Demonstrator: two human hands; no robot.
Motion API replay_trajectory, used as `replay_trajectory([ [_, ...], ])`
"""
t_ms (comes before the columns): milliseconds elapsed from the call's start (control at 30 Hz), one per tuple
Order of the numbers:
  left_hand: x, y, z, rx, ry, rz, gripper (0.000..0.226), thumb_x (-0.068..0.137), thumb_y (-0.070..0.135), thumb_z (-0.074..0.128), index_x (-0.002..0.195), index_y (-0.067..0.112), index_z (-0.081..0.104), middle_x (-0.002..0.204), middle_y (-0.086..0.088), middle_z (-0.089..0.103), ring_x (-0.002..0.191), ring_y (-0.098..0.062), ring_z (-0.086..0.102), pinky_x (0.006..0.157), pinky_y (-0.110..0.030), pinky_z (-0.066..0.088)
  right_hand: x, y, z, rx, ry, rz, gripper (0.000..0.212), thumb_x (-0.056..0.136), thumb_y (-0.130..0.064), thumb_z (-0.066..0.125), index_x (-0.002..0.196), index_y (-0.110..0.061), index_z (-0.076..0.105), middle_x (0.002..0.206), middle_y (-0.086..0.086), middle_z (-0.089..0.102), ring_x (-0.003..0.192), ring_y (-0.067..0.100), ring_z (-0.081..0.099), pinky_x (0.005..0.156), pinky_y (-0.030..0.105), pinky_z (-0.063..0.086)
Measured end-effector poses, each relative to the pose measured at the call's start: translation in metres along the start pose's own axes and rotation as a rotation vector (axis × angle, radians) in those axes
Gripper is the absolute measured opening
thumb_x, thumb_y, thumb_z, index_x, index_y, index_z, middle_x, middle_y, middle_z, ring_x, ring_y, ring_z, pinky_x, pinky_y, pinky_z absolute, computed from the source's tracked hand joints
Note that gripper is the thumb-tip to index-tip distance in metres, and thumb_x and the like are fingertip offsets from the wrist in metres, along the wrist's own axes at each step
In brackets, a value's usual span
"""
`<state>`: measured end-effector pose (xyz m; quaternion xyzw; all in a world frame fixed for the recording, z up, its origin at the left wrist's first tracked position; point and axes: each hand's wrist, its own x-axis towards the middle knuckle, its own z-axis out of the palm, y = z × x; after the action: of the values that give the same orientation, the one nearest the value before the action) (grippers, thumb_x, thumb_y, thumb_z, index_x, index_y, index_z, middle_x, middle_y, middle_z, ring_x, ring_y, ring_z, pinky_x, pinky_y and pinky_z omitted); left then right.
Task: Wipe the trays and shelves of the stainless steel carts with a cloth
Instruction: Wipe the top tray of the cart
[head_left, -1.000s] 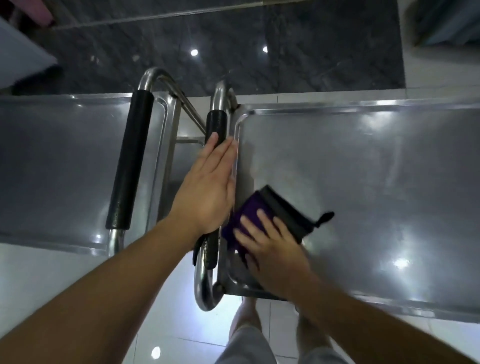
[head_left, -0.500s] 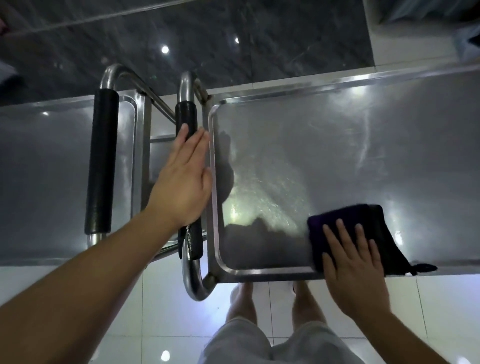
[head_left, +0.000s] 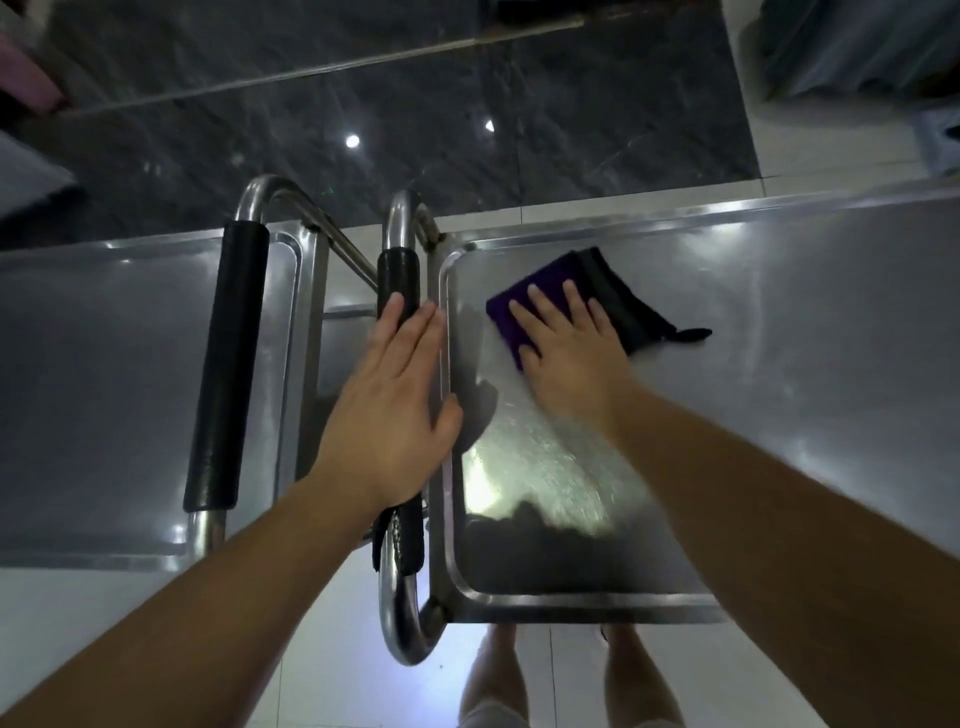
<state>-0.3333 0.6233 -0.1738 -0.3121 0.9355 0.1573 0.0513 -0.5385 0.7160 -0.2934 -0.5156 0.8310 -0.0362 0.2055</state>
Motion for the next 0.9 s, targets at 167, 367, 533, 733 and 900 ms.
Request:
replay_trajectory([
  [167, 0.0, 0.002, -0.001, 0.026, -0.004, -0.005, 0.079, 0.102, 0.044, 0.047, 0.165, 0.02, 0.007, 0.173, 0.008, 0.001, 0.154, -0.006, -0.024, 0.125, -0.037, 0.0, 0.082, -0.029, -0.022, -0.053, -0.026, -0.003, 0.06, 0.108, -0.045, 0.018, 0.164, -0.035, 0.0, 0.173, -0.008, -0.007, 0.158, 0.029, -0.015, 0.127, 0.05, -0.007],
  [367, 0.001, 0.001, 0.001, 0.028, 0.013, 0.0, 0.075, 0.102, 0.038, 0.048, 0.165, 0.017, 0.013, 0.172, 0.007, 0.007, 0.155, -0.007, -0.02, 0.125, -0.034, 0.002, 0.099, -0.04, -0.034, -0.093, -0.089, -0.177, 0.06, 0.107, -0.049, 0.02, 0.163, -0.041, 0.0, 0.172, -0.014, -0.007, 0.158, 0.023, -0.014, 0.128, 0.048, -0.008],
  [533, 0.002, 0.002, 0.001, 0.004, 0.007, -0.015, 0.077, 0.101, 0.036, 0.053, 0.165, 0.019, 0.014, 0.172, 0.008, 0.009, 0.156, -0.006, -0.018, 0.126, -0.037, 0.006, 0.084, 0.035, -0.047, 0.0, 0.001, 0.057, 0.065, 0.102, -0.052, 0.03, 0.163, -0.041, 0.011, 0.173, -0.009, 0.003, 0.16, 0.027, -0.003, 0.127, 0.049, -0.002],
  [733, 0.001, 0.003, 0.002, -0.014, -0.001, -0.029, 0.078, 0.099, 0.037, 0.054, 0.165, 0.02, 0.016, 0.172, 0.008, 0.009, 0.156, -0.007, -0.017, 0.126, -0.046, 0.012, 0.04, 0.175, -0.076, 0.1, 0.03, 0.393, 0.064, 0.106, -0.052, 0.029, 0.165, -0.034, 0.01, 0.174, -0.003, 0.0, 0.159, 0.033, -0.004, 0.127, 0.052, -0.001],
  [900, 0.002, 0.003, 0.004, 0.009, 0.02, -0.017, 0.079, 0.097, 0.032, 0.061, 0.164, 0.016, 0.021, 0.171, 0.003, 0.016, 0.158, -0.01, -0.013, 0.125, -0.043, 0.01, 0.028, 0.225, -0.088, 0.098, -0.058, 0.442, 0.067, 0.106, -0.056, 0.029, 0.165, -0.035, 0.005, 0.174, -0.003, -0.005, 0.158, 0.035, -0.007, 0.127, 0.054, 0.003],
])
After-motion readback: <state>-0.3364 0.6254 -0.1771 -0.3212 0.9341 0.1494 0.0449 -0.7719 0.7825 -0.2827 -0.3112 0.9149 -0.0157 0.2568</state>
